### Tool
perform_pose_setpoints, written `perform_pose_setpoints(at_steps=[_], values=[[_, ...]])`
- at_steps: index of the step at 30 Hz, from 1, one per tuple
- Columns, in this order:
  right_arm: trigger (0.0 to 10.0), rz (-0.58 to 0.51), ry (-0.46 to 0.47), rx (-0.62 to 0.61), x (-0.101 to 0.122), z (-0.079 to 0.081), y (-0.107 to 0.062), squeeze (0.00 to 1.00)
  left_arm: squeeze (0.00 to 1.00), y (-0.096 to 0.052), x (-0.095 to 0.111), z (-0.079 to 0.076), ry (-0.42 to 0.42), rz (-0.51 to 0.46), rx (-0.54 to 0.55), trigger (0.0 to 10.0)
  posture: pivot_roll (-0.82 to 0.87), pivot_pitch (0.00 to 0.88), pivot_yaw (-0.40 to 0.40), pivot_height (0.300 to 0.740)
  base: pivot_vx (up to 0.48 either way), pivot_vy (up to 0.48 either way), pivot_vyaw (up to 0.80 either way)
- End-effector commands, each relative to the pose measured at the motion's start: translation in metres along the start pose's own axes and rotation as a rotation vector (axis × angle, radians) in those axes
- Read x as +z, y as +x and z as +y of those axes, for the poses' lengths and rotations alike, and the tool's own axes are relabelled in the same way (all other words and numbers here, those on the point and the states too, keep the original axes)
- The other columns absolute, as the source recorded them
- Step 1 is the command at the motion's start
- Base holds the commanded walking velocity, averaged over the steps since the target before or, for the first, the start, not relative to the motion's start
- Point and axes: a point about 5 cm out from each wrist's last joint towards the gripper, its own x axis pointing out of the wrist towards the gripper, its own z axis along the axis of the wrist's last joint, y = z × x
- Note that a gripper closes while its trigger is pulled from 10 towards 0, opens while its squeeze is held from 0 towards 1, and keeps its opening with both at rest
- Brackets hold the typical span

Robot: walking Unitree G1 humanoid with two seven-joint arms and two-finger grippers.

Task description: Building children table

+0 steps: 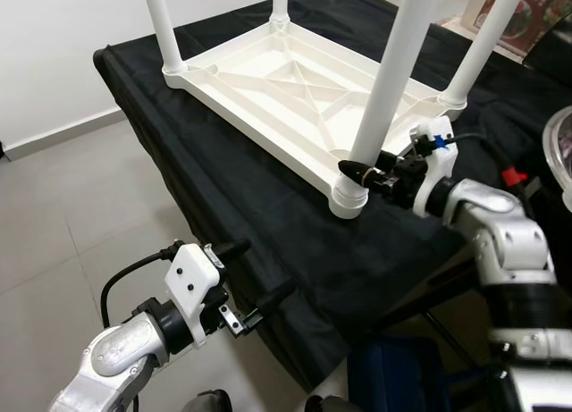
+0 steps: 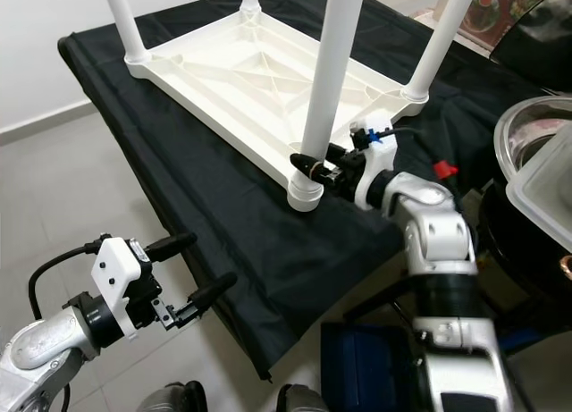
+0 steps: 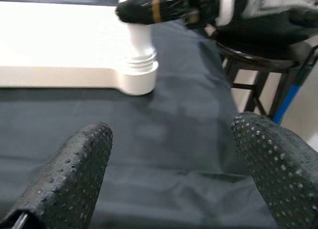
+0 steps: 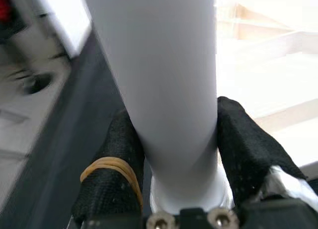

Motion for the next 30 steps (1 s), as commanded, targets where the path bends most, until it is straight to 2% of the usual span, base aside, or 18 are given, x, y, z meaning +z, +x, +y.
perform_pose_setpoints(at_steps=[1, 2, 3, 4, 6, 7, 13, 14, 15, 18, 19, 20, 22, 23, 24, 27, 28, 30], values=[[0.0, 0.101, -0.018, -0.291, -0.021, -0.012, -0.008, 0.00, 0.00, -0.001, -0.004, -0.003, -0.014, 0.015, -0.008, 10.0, -0.03, 0.194, -0.047, 0.740, 0.000, 0.000, 0.00], [0.0, 0.101, -0.018, -0.291, -0.021, -0.012, -0.008, 0.00, 0.00, -0.001, -0.004, -0.003, -0.014, 0.015, -0.008, 10.0, -0.03, 0.194, -0.047, 0.740, 0.000, 0.000, 0.00], [0.0, 0.084, -0.007, -0.381, -0.021, 0.000, -0.010, 0.00, 0.00, -0.001, -0.005, -0.003, -0.015, 0.014, -0.010, 10.0, -0.03, 0.195, -0.046, 0.740, 0.000, 0.000, 0.00], [0.0, 0.077, 0.021, -0.407, -0.024, 0.014, -0.010, 0.00, 0.00, 0.000, -0.005, -0.003, -0.017, 0.013, -0.011, 10.0, -0.03, 0.197, -0.041, 0.740, 0.000, 0.000, 0.00], [0.0, 0.077, 0.021, -0.407, -0.024, 0.014, -0.010, 0.00, 0.00, 0.000, -0.005, -0.003, -0.017, 0.013, -0.011, 10.0, -0.03, 0.197, -0.041, 0.740, 0.000, 0.000, 0.00], [0.0, 0.073, 0.043, -0.418, -0.026, 0.023, -0.010, 0.00, 0.00, 0.000, -0.005, -0.003, -0.018, 0.012, -0.013, 10.0, -0.03, 0.197, -0.041, 0.740, 0.000, 0.000, 0.00], [0.0, 0.069, 0.060, -0.419, -0.025, 0.026, -0.007, 0.00, 0.00, 0.001, -0.005, -0.004, -0.021, 0.008, -0.014, 10.0, -0.04, 0.193, -0.051, 0.740, 0.000, 0.000, 0.00], [0.0, 0.069, 0.059, -0.367, -0.023, 0.027, -0.002, 0.00, 0.00, 0.001, -0.005, -0.004, -0.023, 0.007, -0.013, 10.0, -0.04, 0.194, -0.052, 0.740, 0.000, 0.000, 0.00], [10.0, 0.056, 0.082, -0.292, -0.019, 0.030, 0.004, 0.00, 0.00, 0.002, -0.006, -0.005, -0.025, 0.006, -0.012, 10.0, -0.04, 0.194, -0.053, 0.740, 0.000, 0.000, 0.00], [10.0, 0.046, 0.099, -0.239, -0.015, 0.032, 0.008, 0.00, 0.00, 0.002, -0.006, -0.005, -0.026, 0.005, -0.012, 10.0, -0.04, 0.194, -0.053, 0.740, 0.000, 0.000, 0.00], [10.0, 0.044, 0.074, -0.152, -0.009, 0.032, 0.012, 0.00, 0.00, 0.003, -0.006, -0.006, -0.029, 0.003, -0.012, 10.0, -0.03, 0.194, -0.056, 0.740, 0.000, 0.000, 0.00], [10.0, 0.040, 0.033, -0.077, -0.002, 0.024, 0.015, 0.03, 0.00, 0.002, -0.006, -0.006, -0.030, 0.004, -0.011, 10.0, -0.03, 0.195, -0.054, 0.740, 0.000, 0.000, 0.00], [10.0, 0.040, 0.033, -0.077, -0.002, 0.024, 0.015, 0.03, 0.00, 0.002, -0.006, -0.006, -0.030, 0.004, -0.011, 10.0, -0.03, 0.195, -0.054, 0.740, 0.000, 0.000, 0.00], [10.0, 0.021, 0.013, -0.057, 0.007, 0.012, 0.015, 1.00, 0.00, 0.002, -0.007, -0.007, -0.030, 0.005, -0.010, 10.0, -0.03, 0.196, -0.057, 0.740, 0.000, 0.000, 0.00], [10.0, 0.011, -0.033, -0.002, 0.020, -0.005, 0.014, 1.00, 0.00, 0.001, -0.006, -0.007, -0.030, 0.008, -0.008, 10.0, -0.03, 0.200, -0.055, 0.740, 0.000, 0.000, 0.00], [10.0, 0.006, -0.033, 0.021, 0.023, -0.008, 0.014, 1.00, 0.00, 0.000, -0.006, -0.007, -0.030, 0.008, -0.008, 10.0, -0.03, 0.202, -0.059, 0.740, 0.000, 0.000, 0.00], [10.0, 0.000, -0.051, 0.120, 0.028, -0.010, 0.015, 1.00, 0.00, 0.000, -0.006, -0.007, -0.030, 0.009, -0.007, 10.0, -0.02, 0.208, -0.056, 0.740, 0.000, 0.000, 0.00], [10.0, -0.003, -0.054, 0.152, 0.029, -0.010, 0.015, 1.00, 0.00, -0.001, -0.006, -0.007, -0.030, 0.009, -0.006, 10.0, -0.02, 0.208, -0.056, 0.740, 0.000, 0.000, 0.00]])
